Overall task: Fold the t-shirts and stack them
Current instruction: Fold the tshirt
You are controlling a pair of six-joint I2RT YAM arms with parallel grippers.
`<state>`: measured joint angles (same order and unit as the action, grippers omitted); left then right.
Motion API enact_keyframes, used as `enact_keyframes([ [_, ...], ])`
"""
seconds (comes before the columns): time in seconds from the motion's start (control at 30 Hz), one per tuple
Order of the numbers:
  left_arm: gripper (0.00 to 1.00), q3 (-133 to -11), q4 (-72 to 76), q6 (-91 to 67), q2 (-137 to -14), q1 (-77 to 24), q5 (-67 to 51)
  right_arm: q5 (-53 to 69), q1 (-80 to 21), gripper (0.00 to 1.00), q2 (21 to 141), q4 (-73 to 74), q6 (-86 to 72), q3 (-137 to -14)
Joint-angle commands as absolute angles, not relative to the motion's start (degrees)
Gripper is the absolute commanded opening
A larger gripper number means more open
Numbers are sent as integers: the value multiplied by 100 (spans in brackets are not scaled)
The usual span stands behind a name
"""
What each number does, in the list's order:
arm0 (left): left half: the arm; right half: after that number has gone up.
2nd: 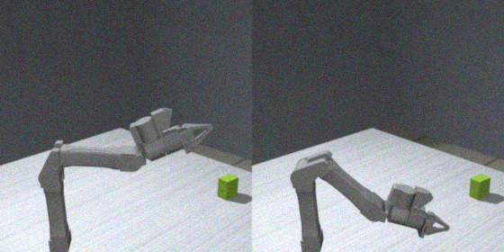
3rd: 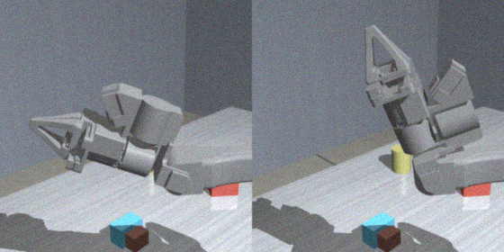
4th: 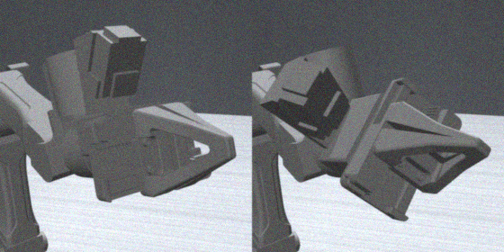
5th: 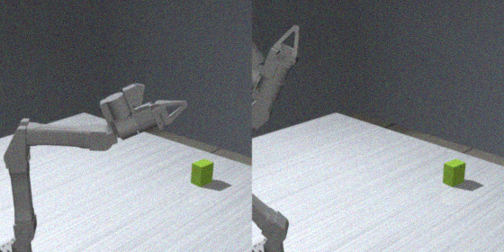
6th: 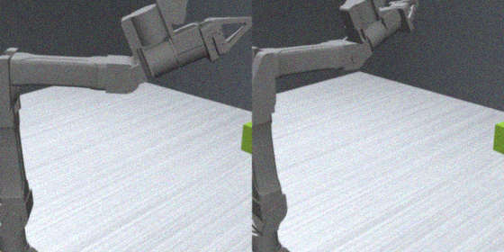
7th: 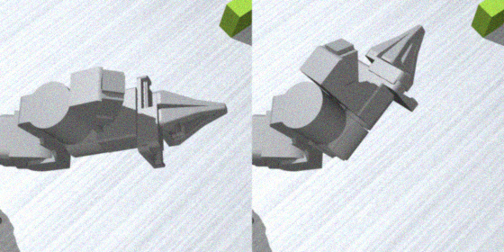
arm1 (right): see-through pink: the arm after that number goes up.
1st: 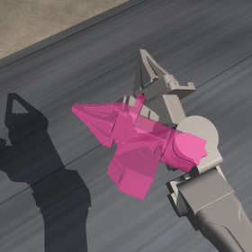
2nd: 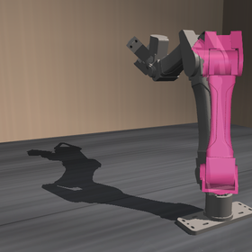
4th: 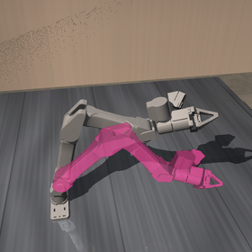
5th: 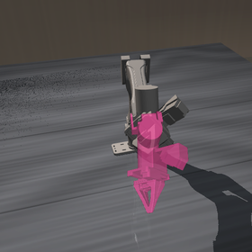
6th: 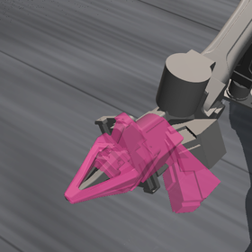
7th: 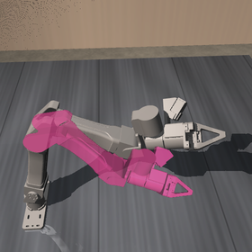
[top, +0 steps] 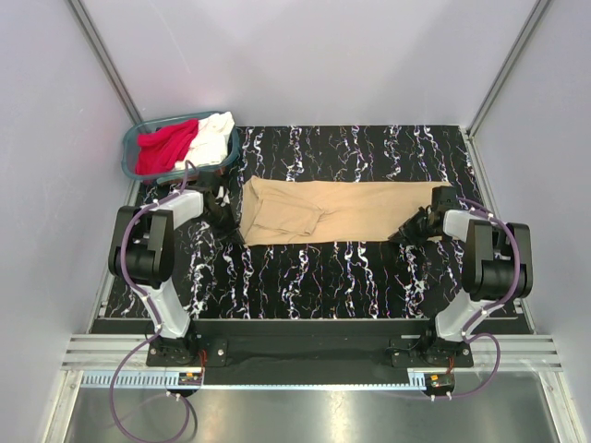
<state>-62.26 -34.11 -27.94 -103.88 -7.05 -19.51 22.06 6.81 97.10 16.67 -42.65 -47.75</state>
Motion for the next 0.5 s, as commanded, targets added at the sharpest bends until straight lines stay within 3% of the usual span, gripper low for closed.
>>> enact_keyframes([
  [0.0,1,-6231,-3331,-2707,-10389,-624,-1740,1503,703,0,9501,1880,-4342,-4746],
  [0.27,0,-6152,-3384,-2637,-10292,-405,-1424,1125,747,0,9360,2188,-4202,-4720],
  [0.43,1,-5995,-3375,-2724,-10257,-378,-1792,1801,738,0,9483,2197,-3964,-4764],
  [0.47,3,-5933,-3349,-2820,-10222,-387,-1845,1993,738,5,9431,2215,-3903,-4729],
])
